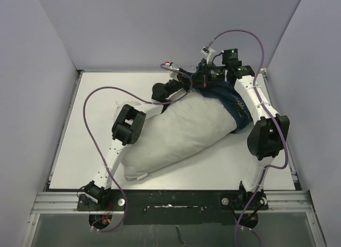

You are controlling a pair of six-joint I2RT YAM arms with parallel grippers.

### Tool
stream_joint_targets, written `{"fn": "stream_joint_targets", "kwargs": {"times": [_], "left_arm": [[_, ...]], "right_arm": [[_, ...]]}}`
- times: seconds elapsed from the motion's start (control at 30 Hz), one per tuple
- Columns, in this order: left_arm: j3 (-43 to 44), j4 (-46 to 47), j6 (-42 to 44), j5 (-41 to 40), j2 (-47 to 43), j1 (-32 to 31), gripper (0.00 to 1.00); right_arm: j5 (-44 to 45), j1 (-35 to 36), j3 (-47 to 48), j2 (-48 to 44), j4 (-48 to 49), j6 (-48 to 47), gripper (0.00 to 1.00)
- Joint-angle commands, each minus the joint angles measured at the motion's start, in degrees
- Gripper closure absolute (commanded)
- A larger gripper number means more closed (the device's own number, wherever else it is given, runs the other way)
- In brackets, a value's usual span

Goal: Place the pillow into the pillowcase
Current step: Stuff the pillow into the pillowcase.

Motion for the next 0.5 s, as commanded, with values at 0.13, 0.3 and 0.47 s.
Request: {"fn": "stream_joint_targets", "kwargs": {"times": [0.13,0.3,0.47], "left_arm": [[-14.0,0.6,4.4,-17.7,-8.0,-0.2,0.71],[-31.1,-0.4,3.1,-15.2,-17.1,3.1,0.56],[-43.1,-5.9,5.1,-7.6,-28.2,7.7,0.36]], "right_arm": [[7.0,-5.9,-1.7,6.8,-4.2,-5.7,0.9],[8.4,-5.7,3.9,10.8,-4.5,-9.3,0.79],[7.7,-4.6,9.8,13.0,-6.2,-12.6,0.7]]}}
